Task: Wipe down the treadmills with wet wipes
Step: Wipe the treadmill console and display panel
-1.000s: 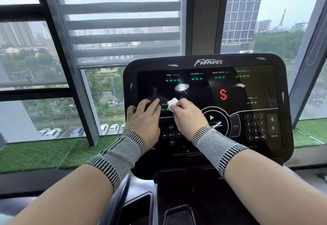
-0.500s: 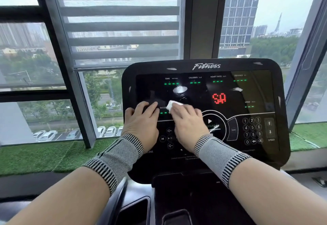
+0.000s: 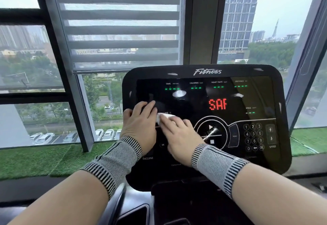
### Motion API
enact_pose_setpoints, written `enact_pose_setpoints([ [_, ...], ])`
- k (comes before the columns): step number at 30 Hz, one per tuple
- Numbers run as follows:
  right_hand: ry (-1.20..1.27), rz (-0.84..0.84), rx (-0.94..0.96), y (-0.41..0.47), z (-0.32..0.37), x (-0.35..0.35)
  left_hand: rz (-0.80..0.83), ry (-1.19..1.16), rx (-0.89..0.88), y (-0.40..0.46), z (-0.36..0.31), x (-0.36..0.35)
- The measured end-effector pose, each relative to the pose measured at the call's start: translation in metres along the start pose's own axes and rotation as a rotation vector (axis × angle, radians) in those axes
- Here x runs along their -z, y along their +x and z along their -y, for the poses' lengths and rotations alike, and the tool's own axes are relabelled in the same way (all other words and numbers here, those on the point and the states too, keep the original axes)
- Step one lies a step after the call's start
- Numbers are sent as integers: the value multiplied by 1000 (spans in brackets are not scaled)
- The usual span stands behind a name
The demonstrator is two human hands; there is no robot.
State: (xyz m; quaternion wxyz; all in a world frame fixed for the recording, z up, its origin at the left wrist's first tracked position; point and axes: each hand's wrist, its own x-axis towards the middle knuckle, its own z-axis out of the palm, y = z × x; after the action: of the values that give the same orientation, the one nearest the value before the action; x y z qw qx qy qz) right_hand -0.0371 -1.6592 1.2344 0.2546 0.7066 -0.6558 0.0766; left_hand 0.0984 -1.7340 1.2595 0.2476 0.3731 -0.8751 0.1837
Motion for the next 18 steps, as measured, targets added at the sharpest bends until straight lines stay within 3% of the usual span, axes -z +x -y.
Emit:
enact_pose_setpoints([
  [8, 60, -101, -114, 59, -16, 31, -36, -4, 48, 14, 5, 4],
  [14, 202, -161, -490, 55, -17, 31, -17, 21, 26, 20, 5, 4],
  [18, 236, -128, -254, 74, -6, 43, -20, 15, 24, 20, 9, 3],
])
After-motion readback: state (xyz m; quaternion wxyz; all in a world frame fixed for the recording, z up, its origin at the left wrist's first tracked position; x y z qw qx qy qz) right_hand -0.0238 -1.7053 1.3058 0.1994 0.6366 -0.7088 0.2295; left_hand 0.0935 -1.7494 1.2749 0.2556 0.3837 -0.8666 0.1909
